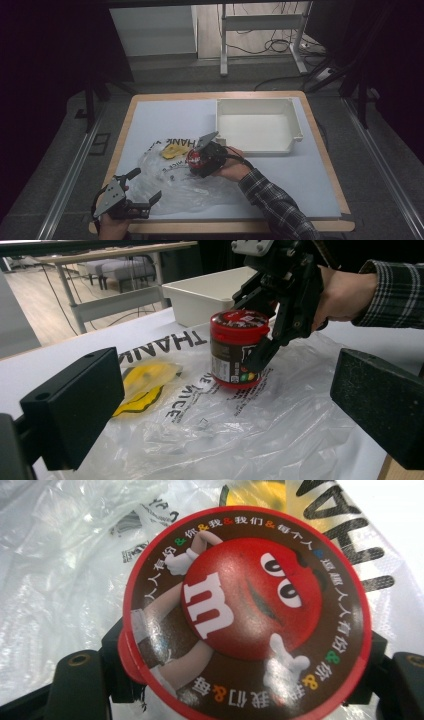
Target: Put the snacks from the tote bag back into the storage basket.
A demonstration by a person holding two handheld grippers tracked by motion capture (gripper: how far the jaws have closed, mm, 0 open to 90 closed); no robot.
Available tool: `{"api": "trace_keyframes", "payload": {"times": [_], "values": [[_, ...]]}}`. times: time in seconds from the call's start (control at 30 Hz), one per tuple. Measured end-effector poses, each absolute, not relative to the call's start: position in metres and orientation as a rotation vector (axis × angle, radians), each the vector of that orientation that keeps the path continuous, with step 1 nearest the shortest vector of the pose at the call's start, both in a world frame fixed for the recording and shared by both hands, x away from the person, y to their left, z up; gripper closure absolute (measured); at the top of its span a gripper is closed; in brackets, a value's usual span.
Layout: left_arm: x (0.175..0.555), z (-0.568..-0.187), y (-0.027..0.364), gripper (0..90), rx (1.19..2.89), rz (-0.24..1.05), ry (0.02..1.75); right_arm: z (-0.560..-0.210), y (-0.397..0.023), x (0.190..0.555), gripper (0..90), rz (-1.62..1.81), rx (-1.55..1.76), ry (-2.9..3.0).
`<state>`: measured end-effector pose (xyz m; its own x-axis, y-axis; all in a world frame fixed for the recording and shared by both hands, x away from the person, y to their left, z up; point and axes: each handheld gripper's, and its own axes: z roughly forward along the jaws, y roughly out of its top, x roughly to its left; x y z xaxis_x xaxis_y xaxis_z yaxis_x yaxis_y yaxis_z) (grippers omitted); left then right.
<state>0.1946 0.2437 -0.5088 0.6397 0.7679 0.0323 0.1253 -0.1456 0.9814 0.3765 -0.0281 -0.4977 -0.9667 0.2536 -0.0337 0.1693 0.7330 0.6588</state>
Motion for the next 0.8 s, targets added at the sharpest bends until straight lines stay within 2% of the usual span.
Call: {"api": "trace_keyframes", "payload": {"times": [0.8], "values": [[0.194, -0.508, 0.244, 0.5, 1.64, 0.667, 0.751, -0.475, -0.05, 0.364, 25.9, 1.061, 0.472, 2.755]]}}
